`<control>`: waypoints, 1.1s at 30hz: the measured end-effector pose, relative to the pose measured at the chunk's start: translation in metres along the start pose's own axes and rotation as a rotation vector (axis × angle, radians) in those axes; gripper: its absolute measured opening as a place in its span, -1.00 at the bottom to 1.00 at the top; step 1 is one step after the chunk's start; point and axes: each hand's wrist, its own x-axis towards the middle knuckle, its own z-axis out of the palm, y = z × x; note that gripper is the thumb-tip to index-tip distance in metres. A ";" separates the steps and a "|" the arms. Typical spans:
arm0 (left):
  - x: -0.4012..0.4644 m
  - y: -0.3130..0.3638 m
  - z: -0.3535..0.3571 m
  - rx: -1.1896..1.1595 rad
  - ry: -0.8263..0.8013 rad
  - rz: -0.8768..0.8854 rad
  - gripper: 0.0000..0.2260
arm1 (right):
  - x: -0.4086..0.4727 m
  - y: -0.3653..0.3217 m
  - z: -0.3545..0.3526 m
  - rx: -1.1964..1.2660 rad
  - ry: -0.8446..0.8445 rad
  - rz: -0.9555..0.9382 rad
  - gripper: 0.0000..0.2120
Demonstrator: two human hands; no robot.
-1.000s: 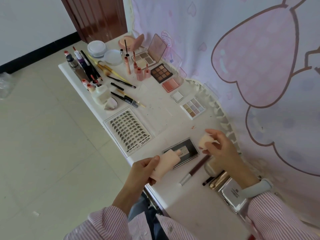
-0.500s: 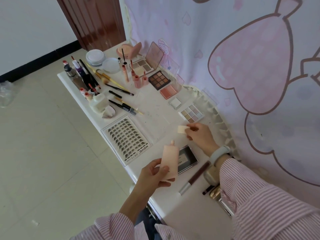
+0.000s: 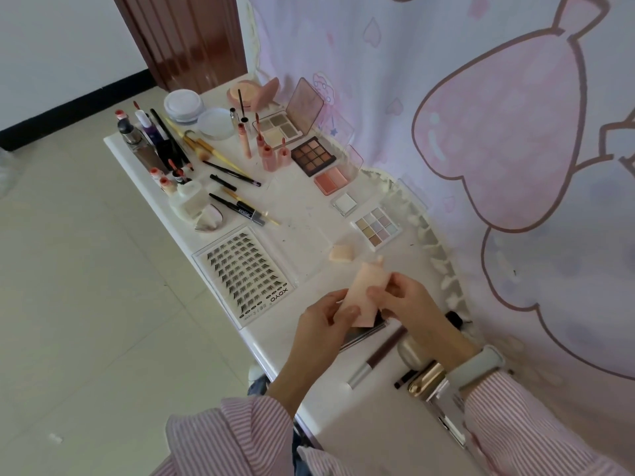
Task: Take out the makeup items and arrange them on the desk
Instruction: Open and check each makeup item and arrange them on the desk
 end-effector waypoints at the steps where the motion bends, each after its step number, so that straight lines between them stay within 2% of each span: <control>1: 0.002 0.001 0.003 0.096 0.046 0.040 -0.81 | 0.003 -0.003 -0.005 -0.013 0.022 -0.033 -0.88; 3: 0.004 0.004 0.005 0.215 0.144 0.092 -0.82 | 0.012 -0.013 -0.019 -0.157 0.088 -0.155 -0.82; 6: 0.000 -0.001 0.001 0.320 0.218 0.155 -0.80 | 0.028 -0.022 -0.037 -0.787 0.251 -0.386 -0.91; 8: -0.006 -0.010 -0.004 0.438 0.280 0.203 -0.80 | 0.035 -0.017 -0.040 -1.101 0.345 -0.516 -0.92; 11: -0.014 -0.025 -0.010 0.583 0.349 0.251 -0.81 | 0.037 -0.001 -0.036 -1.476 0.340 -0.577 -0.95; 13: -0.019 -0.033 -0.012 0.673 0.353 0.251 -0.81 | 0.038 0.010 -0.038 -1.717 0.305 -0.537 -0.92; 16: -0.025 -0.042 -0.016 0.767 0.327 0.250 -0.77 | 0.040 0.012 -0.039 -1.670 0.339 -0.433 -0.88; 20: -0.032 -0.049 -0.017 0.937 0.303 0.331 -0.63 | 0.036 0.013 -0.041 -1.579 0.331 -0.407 -0.78; 23: -0.036 -0.055 -0.018 0.962 0.302 0.363 -0.57 | 0.021 0.016 -0.036 -1.437 0.350 -0.438 -0.86; 25: -0.037 -0.058 -0.020 0.957 0.294 0.360 -0.56 | 0.009 0.022 -0.026 -1.322 0.225 -0.593 -0.82; 26: -0.037 -0.058 -0.021 0.950 0.290 0.353 -0.56 | 0.004 0.026 -0.020 -1.307 0.104 -0.639 -0.75; 28: -0.038 -0.058 -0.024 0.928 0.285 0.338 -0.57 | -0.002 0.030 -0.011 -1.311 -0.141 -0.575 -0.50; 30: -0.038 -0.059 -0.025 0.899 0.272 0.319 -0.59 | 0.000 0.033 -0.004 -1.388 -0.304 -0.470 -0.30; 33: -0.037 -0.060 -0.027 0.829 0.255 0.286 -0.61 | 0.007 0.031 0.005 -1.509 -0.397 -0.471 -0.25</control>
